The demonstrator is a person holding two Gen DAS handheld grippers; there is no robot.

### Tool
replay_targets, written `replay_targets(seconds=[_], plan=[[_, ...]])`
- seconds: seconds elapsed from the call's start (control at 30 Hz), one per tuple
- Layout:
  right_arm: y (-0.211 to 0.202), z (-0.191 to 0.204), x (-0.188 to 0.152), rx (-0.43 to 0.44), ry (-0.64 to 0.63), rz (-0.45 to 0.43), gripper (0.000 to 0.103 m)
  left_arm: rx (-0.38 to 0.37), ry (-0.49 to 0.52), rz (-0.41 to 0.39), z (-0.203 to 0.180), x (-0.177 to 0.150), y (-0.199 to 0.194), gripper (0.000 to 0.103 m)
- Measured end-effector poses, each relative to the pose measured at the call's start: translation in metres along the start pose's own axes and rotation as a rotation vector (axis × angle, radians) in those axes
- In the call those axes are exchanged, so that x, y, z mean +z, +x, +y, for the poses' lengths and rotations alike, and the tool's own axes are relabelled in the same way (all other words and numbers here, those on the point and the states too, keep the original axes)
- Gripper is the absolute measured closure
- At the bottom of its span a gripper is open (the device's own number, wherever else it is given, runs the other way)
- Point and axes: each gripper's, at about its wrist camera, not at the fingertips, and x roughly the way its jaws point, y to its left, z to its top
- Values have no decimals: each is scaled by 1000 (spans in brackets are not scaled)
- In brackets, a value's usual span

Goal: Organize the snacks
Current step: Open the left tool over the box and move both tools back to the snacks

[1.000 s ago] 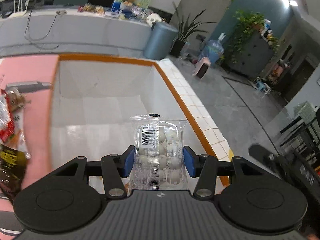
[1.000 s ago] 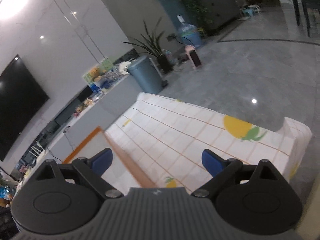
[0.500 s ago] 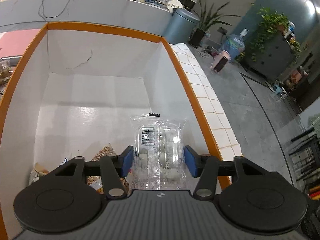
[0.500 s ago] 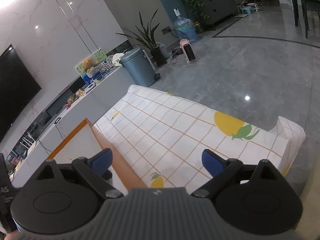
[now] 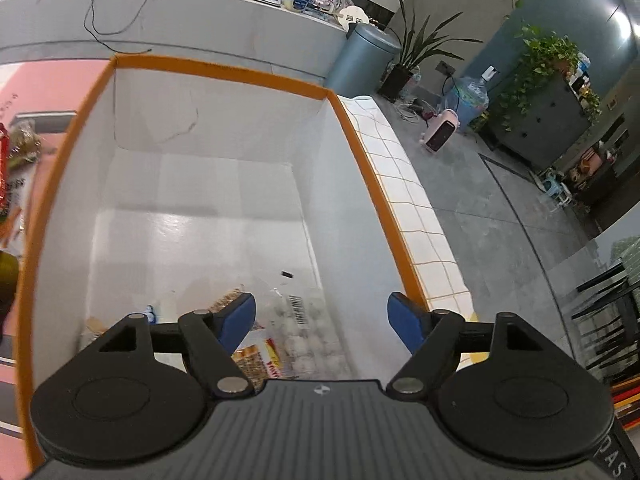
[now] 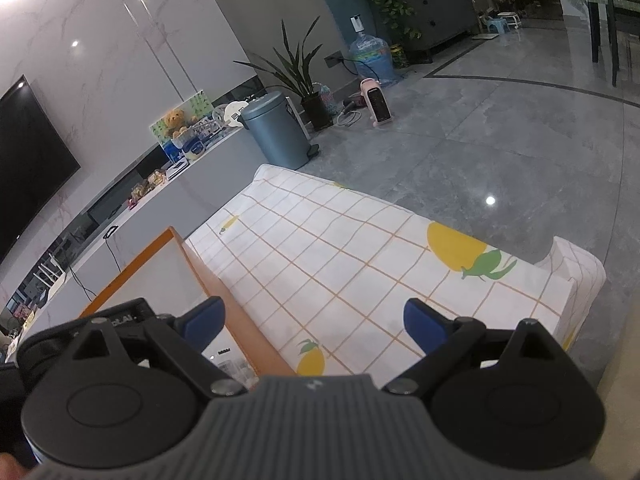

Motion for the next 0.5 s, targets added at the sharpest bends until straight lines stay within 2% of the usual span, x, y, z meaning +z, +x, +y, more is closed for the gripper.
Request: replay_targets(seconds=[0.13,0.27,0.37,0.5], plan=[[-1,2,-1,-10,-12,-6,9,73,30,0,-5,1,-6,15],[-2,4,-2,-26,-14,-14,9,111,81,-15,-10,-1,-18,15],[-3,11,-4,-31,-30,-17,9,127,88,-19,-9,-3,-27,15],[-3,21,-8,-17,-60,-21,9,133,121,-67,-7,-4,-45,13]])
